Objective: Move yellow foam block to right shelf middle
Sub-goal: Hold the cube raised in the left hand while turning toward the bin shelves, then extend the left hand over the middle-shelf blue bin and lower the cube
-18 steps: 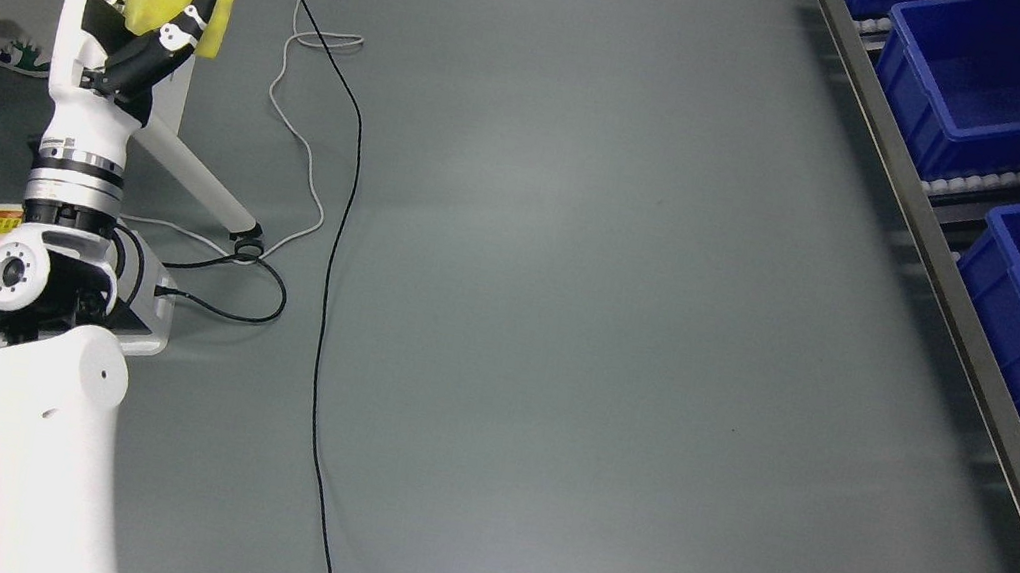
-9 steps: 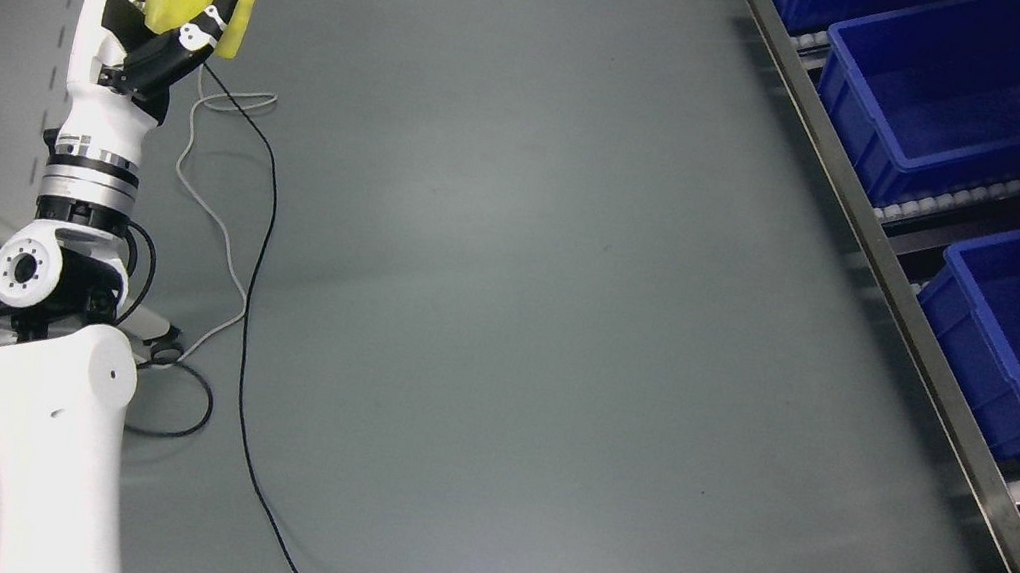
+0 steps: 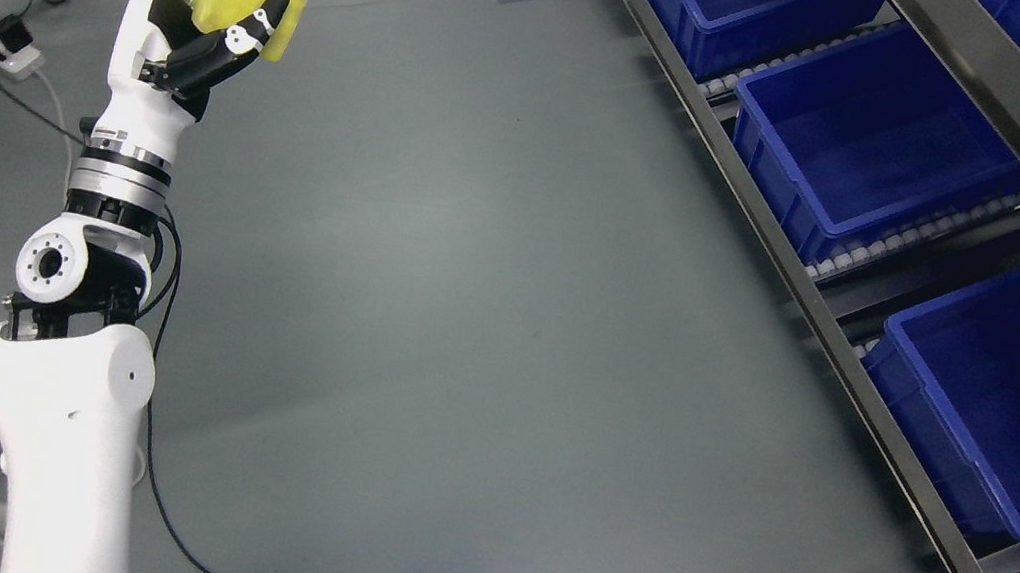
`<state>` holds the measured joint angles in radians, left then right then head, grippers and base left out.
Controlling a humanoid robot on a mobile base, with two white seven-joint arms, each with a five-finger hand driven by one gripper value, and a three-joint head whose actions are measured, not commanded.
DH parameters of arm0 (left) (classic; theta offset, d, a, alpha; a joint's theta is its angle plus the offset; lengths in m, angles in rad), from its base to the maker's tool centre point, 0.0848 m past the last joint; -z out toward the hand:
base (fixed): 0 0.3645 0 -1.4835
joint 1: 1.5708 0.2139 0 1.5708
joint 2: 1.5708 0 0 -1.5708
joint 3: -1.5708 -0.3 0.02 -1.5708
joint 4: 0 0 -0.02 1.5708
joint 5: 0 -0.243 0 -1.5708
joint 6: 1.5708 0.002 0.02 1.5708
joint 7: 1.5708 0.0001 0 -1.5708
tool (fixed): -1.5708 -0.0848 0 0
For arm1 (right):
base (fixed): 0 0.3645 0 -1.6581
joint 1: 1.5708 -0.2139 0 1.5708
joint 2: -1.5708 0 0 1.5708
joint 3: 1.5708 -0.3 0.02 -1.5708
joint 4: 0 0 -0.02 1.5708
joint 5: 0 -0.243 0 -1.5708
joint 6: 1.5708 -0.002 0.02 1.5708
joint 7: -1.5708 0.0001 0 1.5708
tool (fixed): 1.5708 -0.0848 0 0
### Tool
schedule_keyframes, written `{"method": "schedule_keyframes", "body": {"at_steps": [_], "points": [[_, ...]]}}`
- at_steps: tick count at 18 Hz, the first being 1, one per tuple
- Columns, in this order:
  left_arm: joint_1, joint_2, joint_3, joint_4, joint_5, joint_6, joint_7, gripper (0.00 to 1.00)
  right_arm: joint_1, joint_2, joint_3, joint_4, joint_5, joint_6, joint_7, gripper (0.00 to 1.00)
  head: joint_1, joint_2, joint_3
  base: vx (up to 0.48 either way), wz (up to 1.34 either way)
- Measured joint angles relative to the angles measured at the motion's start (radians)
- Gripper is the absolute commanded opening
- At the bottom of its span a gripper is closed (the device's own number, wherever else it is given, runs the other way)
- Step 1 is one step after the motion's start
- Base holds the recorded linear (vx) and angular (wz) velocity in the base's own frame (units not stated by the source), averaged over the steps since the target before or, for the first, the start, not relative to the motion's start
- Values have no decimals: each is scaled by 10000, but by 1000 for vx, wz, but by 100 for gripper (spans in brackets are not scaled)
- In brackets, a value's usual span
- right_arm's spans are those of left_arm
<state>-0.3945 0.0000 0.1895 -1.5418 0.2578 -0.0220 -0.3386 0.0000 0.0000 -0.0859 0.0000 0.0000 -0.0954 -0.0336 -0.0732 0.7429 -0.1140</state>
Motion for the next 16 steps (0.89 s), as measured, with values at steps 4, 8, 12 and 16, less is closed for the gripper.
{"method": "schedule_keyframes", "body": {"at_steps": [4,8,12,16], "points": [[94,0,-343,-395,0,152,-1279,38,0,0,0,0,0,0,2,100,0,0,0,583,-311],[-100,0,-772,-886,7,185,-2341,38,0,0,0,0,0,0,2,100,0,0,0,554,-284],[-1263,0,-1253,-1171,12,865,-2628,38,-1,0,0,0,0,0,2,100,0,0,0,580,-395],[-2913,0,-1982,-1338,13,2418,-2707,38,-1,0,0,0,0,0,2,100,0,2,0,499,-525]]}}
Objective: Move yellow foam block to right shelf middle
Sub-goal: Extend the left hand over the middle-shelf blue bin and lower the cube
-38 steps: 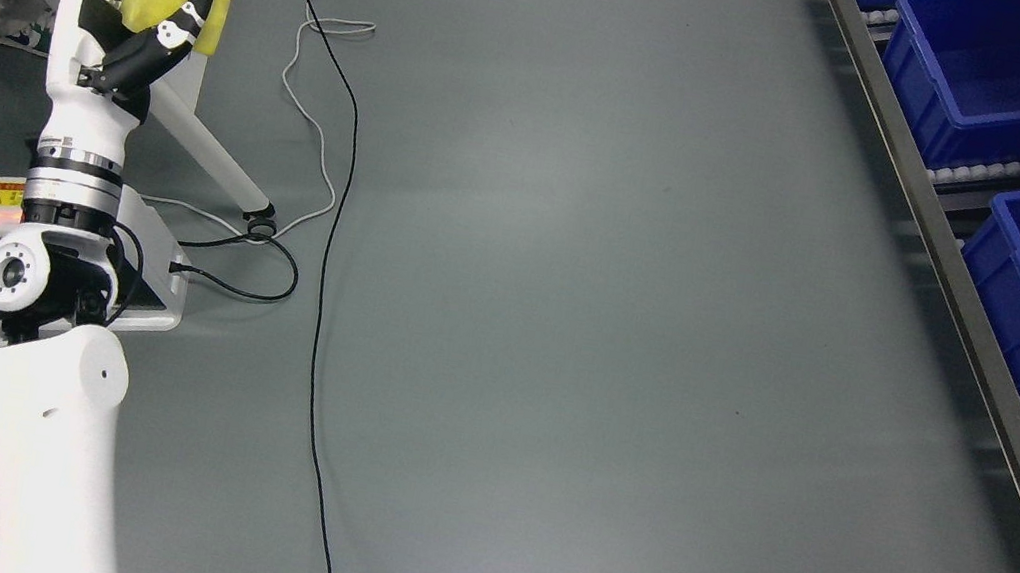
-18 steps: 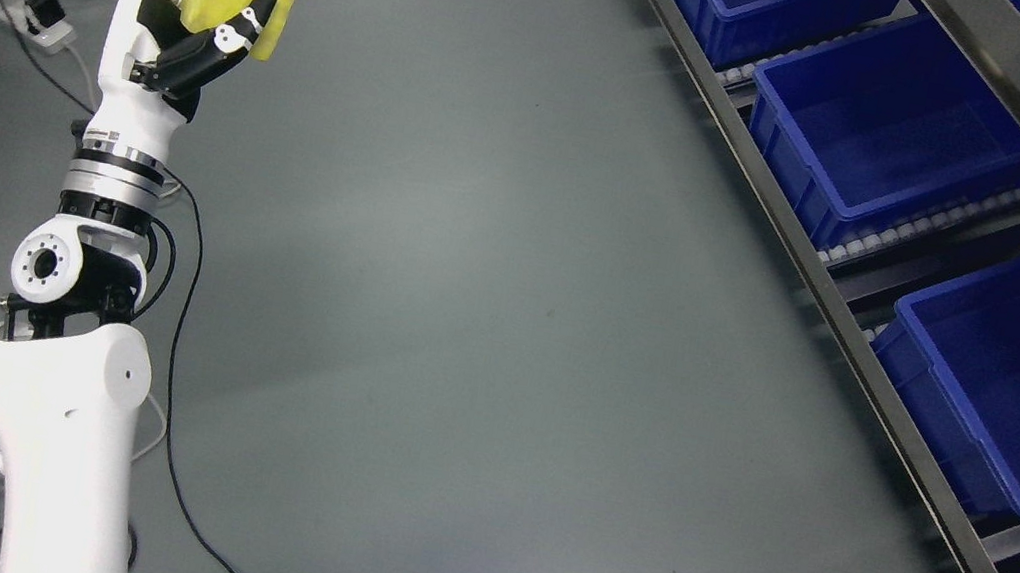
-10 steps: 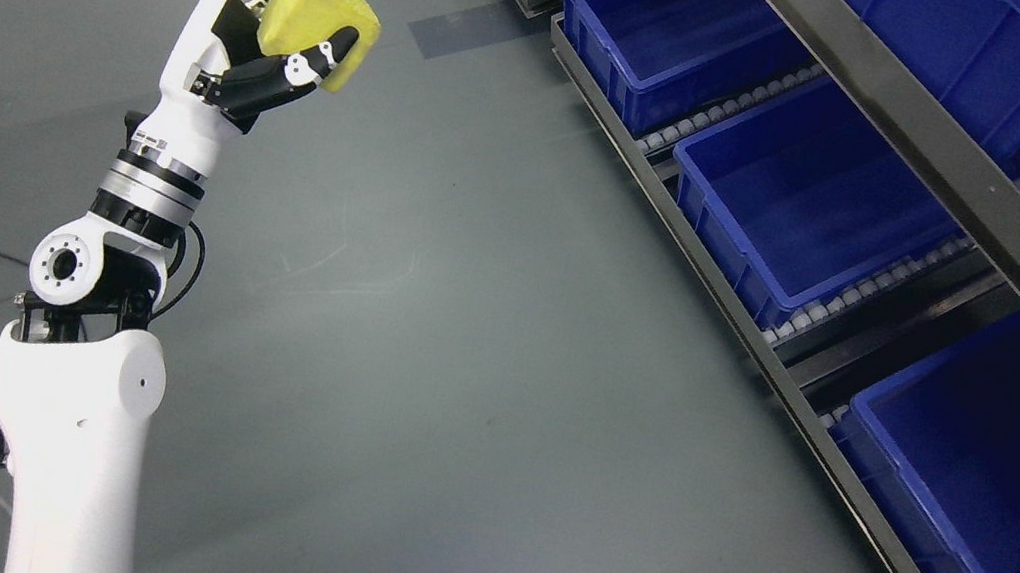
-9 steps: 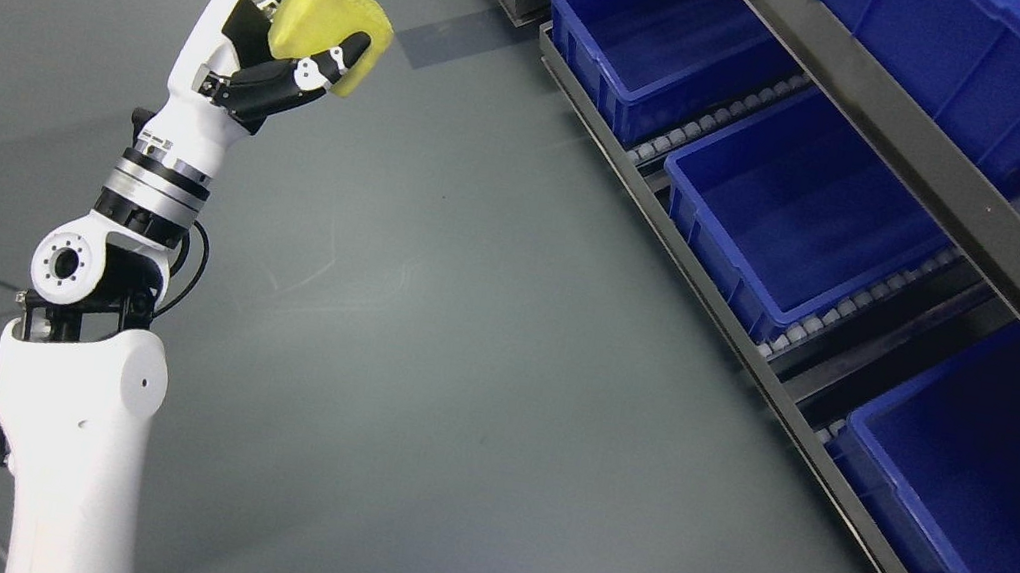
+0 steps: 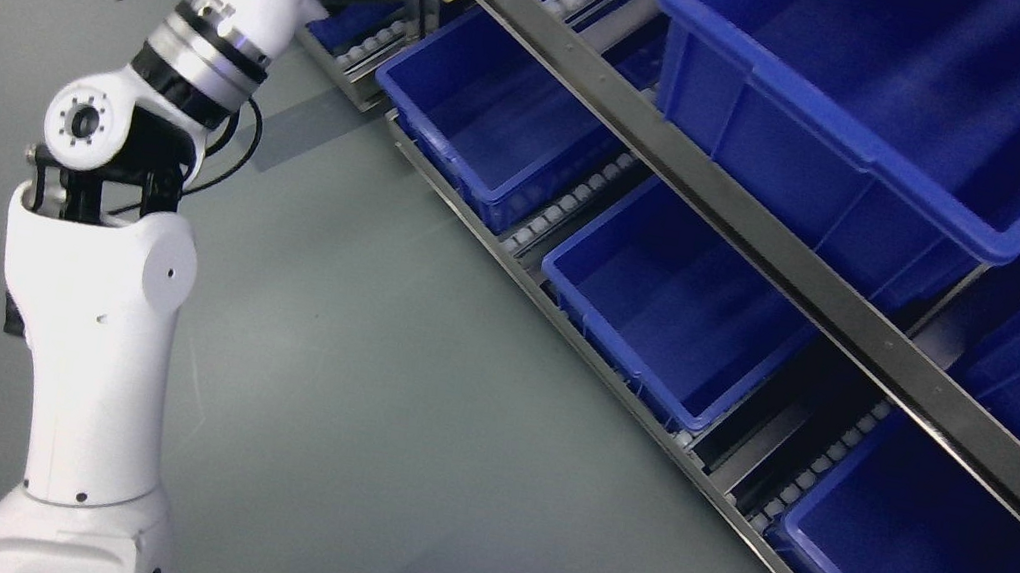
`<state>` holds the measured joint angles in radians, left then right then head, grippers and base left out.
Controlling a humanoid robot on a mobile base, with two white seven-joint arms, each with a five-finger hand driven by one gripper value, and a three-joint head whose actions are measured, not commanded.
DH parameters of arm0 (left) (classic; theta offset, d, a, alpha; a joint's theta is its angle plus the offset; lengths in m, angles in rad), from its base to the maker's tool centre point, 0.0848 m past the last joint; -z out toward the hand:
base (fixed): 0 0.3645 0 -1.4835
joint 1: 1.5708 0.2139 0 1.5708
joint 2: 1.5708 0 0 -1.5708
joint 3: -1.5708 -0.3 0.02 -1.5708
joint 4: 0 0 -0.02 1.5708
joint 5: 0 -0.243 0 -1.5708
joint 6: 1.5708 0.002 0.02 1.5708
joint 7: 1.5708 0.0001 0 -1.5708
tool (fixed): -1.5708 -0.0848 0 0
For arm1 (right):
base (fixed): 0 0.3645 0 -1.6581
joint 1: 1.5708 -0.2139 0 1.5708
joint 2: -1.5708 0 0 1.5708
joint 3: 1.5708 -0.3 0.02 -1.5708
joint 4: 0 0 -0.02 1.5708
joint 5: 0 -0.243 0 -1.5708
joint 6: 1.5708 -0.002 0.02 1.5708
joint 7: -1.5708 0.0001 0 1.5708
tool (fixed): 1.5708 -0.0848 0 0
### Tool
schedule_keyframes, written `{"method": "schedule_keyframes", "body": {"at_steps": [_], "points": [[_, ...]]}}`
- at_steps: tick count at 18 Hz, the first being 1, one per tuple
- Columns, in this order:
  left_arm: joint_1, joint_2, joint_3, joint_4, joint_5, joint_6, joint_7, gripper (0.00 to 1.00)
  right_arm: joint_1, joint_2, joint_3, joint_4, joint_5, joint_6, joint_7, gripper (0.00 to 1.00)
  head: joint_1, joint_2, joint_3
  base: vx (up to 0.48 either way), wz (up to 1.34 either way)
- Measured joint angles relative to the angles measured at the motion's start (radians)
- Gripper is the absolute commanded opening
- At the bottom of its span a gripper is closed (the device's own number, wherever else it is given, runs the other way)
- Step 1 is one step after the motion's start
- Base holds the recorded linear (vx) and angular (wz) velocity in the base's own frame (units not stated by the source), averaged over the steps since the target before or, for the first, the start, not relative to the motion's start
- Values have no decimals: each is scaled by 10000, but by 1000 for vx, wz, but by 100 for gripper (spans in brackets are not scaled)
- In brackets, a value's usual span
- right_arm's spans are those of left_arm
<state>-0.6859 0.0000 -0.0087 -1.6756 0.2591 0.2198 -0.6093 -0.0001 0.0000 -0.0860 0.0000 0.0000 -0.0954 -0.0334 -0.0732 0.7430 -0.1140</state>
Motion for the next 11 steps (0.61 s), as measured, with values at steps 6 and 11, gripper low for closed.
{"method": "schedule_keyframes", "body": {"at_steps": [6,11], "points": [[-1560,0,-1445,69,-139,930,-941,38,1,0,0,0,0,0,0,100,0,1,0,371,-585],[-1961,0,-2567,276,-1236,1039,-2644,39,1,0,0,0,0,-1,0,100,0,3,0,224,-556]]}}
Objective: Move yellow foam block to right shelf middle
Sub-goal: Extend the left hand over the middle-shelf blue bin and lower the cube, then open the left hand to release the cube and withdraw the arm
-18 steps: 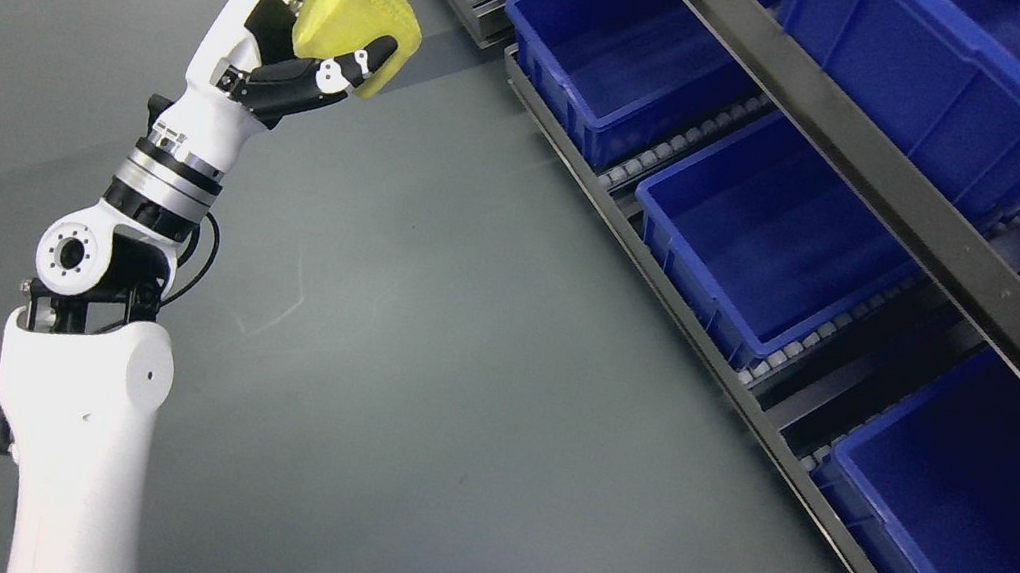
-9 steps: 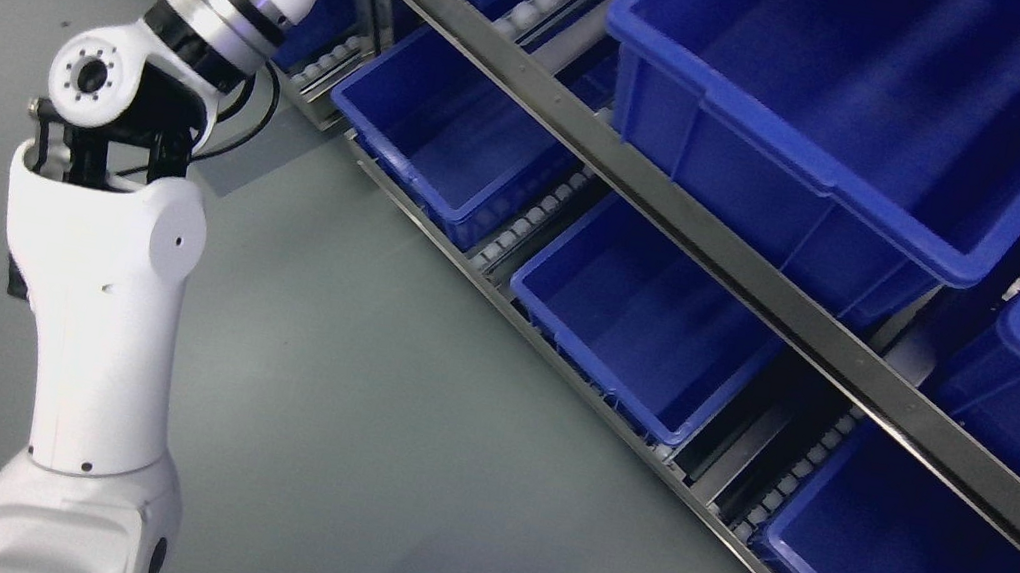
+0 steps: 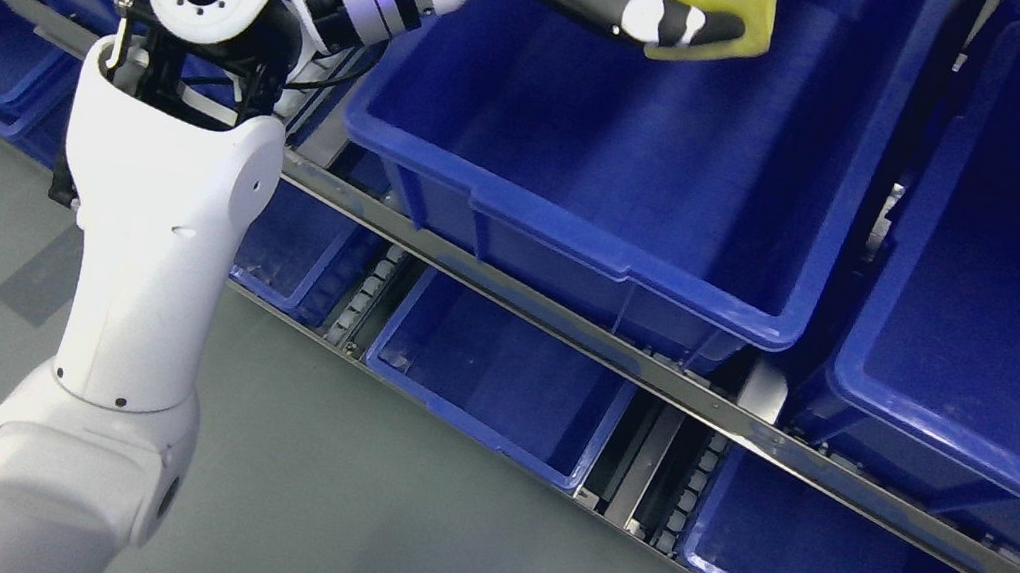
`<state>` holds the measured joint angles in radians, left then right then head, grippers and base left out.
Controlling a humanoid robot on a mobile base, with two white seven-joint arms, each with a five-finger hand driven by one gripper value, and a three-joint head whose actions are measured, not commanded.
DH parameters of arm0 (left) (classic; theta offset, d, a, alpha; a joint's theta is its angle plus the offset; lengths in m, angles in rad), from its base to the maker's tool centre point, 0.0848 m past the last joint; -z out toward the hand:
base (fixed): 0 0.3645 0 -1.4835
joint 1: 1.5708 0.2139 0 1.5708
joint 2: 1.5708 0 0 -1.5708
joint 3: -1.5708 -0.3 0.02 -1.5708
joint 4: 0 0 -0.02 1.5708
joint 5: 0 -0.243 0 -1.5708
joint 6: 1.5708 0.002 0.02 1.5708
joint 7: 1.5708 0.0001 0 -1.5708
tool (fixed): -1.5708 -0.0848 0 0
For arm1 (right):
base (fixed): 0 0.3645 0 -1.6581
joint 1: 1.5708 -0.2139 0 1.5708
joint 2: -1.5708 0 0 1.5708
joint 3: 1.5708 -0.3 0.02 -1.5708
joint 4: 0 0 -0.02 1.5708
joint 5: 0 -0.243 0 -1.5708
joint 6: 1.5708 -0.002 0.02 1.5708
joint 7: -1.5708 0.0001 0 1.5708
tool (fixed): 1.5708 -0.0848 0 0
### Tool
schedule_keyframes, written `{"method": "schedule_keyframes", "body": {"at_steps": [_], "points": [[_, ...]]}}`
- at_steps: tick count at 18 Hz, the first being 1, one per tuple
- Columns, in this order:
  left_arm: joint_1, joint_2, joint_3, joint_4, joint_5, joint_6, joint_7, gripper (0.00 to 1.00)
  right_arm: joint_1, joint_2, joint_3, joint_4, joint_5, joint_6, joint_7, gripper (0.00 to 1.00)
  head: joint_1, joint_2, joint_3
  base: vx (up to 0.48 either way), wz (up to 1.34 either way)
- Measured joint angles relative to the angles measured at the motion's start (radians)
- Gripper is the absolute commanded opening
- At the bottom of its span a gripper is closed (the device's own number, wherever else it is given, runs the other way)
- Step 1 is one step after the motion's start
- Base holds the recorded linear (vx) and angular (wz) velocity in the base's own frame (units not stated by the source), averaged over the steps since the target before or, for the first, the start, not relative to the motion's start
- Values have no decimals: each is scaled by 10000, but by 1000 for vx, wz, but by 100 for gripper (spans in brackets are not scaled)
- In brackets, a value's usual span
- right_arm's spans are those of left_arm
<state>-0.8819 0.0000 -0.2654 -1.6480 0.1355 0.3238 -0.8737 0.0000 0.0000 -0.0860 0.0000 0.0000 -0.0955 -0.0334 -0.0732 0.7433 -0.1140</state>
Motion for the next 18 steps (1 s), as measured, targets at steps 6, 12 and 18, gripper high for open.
{"method": "schedule_keyframes", "body": {"at_steps": [6,12,18], "points": [[354,0,-821,586,-2151,-432,-827,40,1,0,0,0,0,0,0,100,0,1,0,77,-285],[644,-1,-1190,1115,-3330,-1245,-854,82,1,0,0,0,0,0,0,100,0,2,0,33,-87],[699,-1,-1253,1287,-3792,-1201,-900,100,1,0,0,0,0,0,-1,100,0,7,0,-8,33]]}}
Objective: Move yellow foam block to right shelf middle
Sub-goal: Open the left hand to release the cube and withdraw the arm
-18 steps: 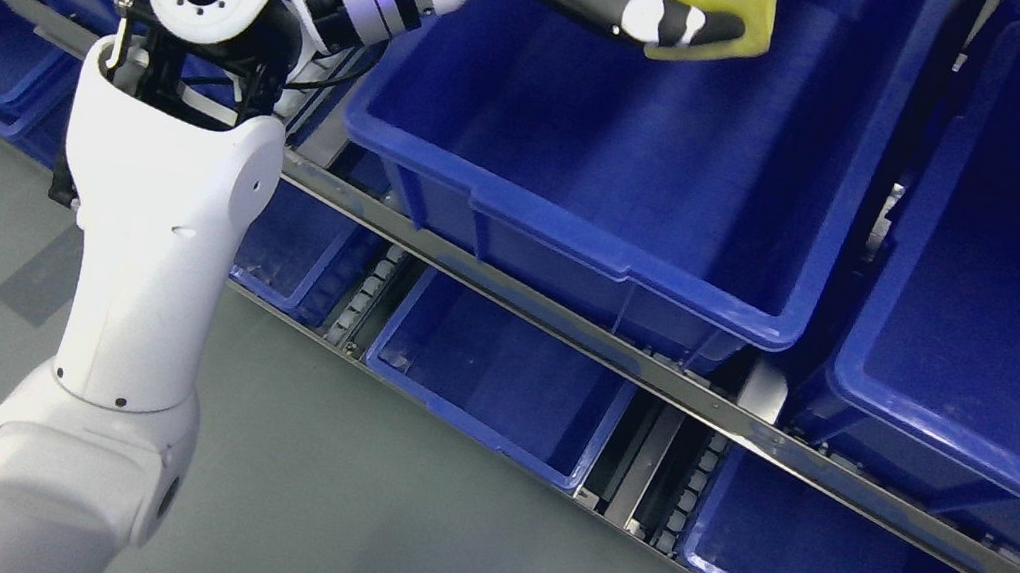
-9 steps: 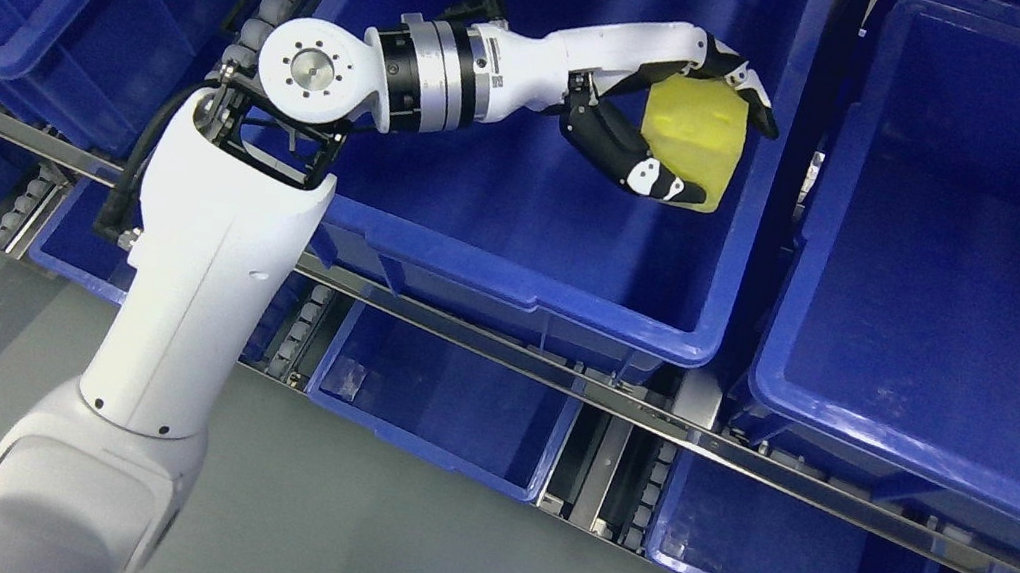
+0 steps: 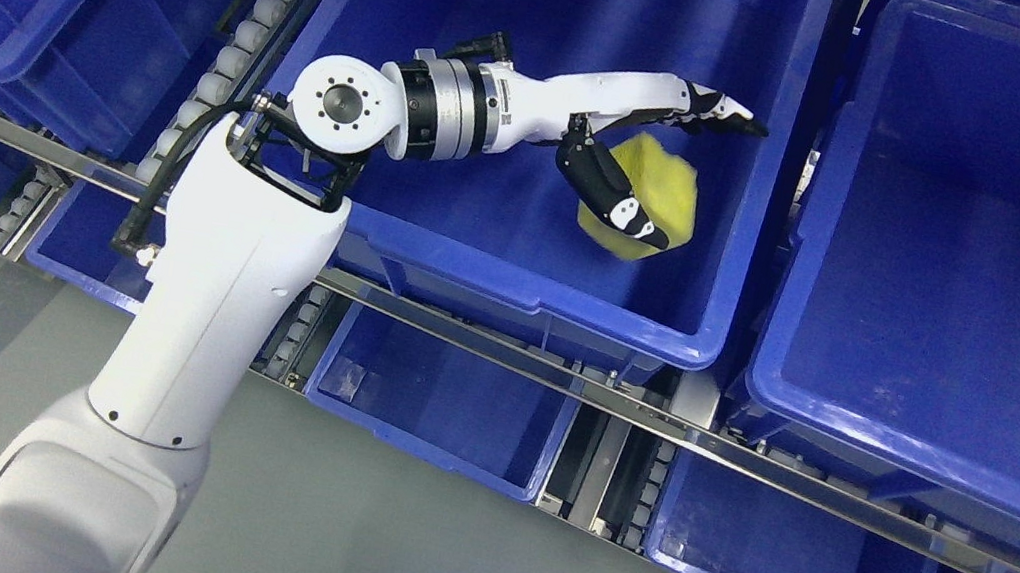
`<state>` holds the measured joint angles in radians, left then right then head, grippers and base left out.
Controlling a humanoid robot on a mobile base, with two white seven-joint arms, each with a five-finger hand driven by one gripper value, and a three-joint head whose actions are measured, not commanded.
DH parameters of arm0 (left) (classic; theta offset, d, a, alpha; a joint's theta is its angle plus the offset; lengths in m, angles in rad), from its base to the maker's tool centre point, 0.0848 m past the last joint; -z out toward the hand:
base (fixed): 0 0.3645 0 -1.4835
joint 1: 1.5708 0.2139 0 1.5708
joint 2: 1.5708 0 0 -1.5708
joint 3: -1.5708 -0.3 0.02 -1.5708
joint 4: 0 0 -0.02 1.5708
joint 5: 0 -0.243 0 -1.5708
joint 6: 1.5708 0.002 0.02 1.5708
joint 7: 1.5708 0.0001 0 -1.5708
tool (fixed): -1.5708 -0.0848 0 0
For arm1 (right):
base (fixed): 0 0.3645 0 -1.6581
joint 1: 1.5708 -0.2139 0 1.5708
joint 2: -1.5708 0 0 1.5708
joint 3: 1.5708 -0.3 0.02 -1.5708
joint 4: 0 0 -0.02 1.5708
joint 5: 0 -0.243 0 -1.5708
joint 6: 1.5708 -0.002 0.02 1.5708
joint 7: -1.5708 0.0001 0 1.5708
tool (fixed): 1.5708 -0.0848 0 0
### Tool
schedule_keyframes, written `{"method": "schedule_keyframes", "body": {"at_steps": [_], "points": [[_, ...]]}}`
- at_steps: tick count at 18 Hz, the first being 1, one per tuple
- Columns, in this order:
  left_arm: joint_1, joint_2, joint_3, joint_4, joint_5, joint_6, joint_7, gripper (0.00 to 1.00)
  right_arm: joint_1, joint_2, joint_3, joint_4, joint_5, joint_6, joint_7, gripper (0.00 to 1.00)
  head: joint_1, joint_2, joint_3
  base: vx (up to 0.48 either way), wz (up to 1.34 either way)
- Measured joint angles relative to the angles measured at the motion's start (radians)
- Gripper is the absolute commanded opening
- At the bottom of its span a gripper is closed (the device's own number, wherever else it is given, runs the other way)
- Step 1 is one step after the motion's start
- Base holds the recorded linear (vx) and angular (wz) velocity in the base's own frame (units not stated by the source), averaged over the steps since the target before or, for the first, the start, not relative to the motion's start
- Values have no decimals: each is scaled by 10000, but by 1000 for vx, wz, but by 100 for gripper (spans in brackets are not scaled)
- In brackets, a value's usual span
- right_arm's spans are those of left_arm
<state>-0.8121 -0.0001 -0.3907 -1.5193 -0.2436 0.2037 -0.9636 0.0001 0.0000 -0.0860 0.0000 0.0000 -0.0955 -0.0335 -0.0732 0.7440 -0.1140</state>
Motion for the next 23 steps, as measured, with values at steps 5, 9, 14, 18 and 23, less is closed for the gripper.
{"method": "schedule_keyframes", "body": {"at_steps": [5,9,14,18,23], "points": [[-247,0,739,-75,-45,7,133,100,0,0,0,0,0,0,1,100,0,0,0,0,-2],[-816,0,1527,-119,588,43,987,100,0,0,0,0,0,0,1,100,0,0,0,1,-3],[-1263,0,2245,-160,2179,293,2934,100,-1,0,0,0,0,0,1,100,0,0,0,0,0],[-1355,0,2549,-172,3154,742,6129,100,-1,0,0,0,0,0,1,100,0,0,0,0,0],[-811,0,2475,-243,3834,1176,9136,100,-1,0,0,0,0,0,1,100,0,0,0,-1,4]]}}
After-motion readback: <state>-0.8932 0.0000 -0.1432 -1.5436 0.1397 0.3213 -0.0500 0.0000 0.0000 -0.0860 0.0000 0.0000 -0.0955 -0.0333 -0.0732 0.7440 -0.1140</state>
